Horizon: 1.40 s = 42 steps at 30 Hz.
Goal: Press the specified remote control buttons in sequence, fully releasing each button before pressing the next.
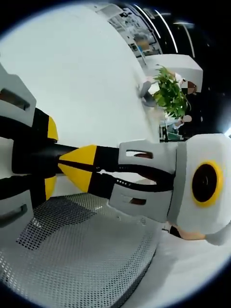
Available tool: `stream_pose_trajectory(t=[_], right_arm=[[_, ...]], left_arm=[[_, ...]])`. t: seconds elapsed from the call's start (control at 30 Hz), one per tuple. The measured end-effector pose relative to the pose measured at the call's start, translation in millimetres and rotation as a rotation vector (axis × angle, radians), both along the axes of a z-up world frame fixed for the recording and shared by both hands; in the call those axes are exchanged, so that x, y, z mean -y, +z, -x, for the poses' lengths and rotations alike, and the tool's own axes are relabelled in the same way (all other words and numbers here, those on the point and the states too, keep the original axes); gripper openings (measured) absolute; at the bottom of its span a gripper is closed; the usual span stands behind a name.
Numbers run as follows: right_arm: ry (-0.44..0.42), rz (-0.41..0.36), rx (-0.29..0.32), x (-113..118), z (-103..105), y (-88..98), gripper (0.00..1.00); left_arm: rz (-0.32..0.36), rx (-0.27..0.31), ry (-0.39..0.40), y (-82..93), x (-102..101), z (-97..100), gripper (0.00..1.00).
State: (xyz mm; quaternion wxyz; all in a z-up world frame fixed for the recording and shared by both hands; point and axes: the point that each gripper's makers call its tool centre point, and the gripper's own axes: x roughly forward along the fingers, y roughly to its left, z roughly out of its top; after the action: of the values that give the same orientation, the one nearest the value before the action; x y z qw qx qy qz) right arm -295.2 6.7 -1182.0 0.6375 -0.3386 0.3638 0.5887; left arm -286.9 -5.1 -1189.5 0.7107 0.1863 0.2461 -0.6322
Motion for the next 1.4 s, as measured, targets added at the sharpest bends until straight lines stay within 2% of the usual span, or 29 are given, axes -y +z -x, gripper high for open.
stream_pose_trajectory(t=[0.17, 0.37, 0.47, 0.73, 0.97, 1.0, 1.03, 1.1, 1.17, 1.23, 1.33, 1.4], right_arm=[[-0.042, -0.047, -0.025, 1.1, 0.0, 2.1, 0.00], [-0.029, -0.035, 0.014, 2.8, -4.4, 3.0, 0.00], [-0.031, -0.035, -0.007, 1.6, -2.9, 0.9, 0.00], [0.019, 0.002, 0.030, 0.3, -3.2, -0.5, 0.00], [0.003, 0.005, 0.027, -0.6, -5.4, -0.7, 0.00], [0.002, 0.000, 0.032, -1.4, -6.3, -0.6, 0.00], [0.010, -0.026, 0.070, -6.6, -10.0, -0.3, 0.00], [0.026, -0.005, 0.073, -8.0, -8.4, -0.9, 0.00], [0.026, 0.008, 0.059, -8.2, -9.5, -0.1, 0.00], [0.041, -0.016, 0.059, -8.1, -9.9, 0.0, 0.00], [-0.034, -0.090, -0.010, -6.6, -9.7, 1.4, 0.00], [-0.049, -0.099, -0.013, -1.4, -10.4, 1.6, 0.00]], left_arm=[[0.004, -0.002, 0.003, 0.0, -0.2, -0.1, 0.25], [0.008, -0.007, 0.004, -0.3, -0.2, -0.5, 0.25], [0.008, -0.008, 0.005, -0.3, -0.2, -0.7, 0.25], [0.002, 0.000, 0.002, -0.7, 0.1, -0.8, 0.25], [-0.001, 0.002, 0.004, -0.4, 0.5, -0.9, 0.25], [-0.002, 0.002, 0.004, -0.4, 0.6, -0.9, 0.25], [-0.003, 0.003, 0.005, -0.6, 0.6, -1.1, 0.25], [-0.008, 0.012, -0.001, -1.2, 0.3, -0.9, 0.25], [-0.012, 0.018, -0.004, -1.6, 0.2, -1.0, 0.25], [-0.012, 0.020, -0.005, -1.8, 0.3, -1.2, 0.25], [-0.009, 0.018, -0.003, -2.1, 0.3, -1.5, 0.25], [-0.008, 0.017, -0.004, -1.9, 0.5, -1.6, 0.25]])
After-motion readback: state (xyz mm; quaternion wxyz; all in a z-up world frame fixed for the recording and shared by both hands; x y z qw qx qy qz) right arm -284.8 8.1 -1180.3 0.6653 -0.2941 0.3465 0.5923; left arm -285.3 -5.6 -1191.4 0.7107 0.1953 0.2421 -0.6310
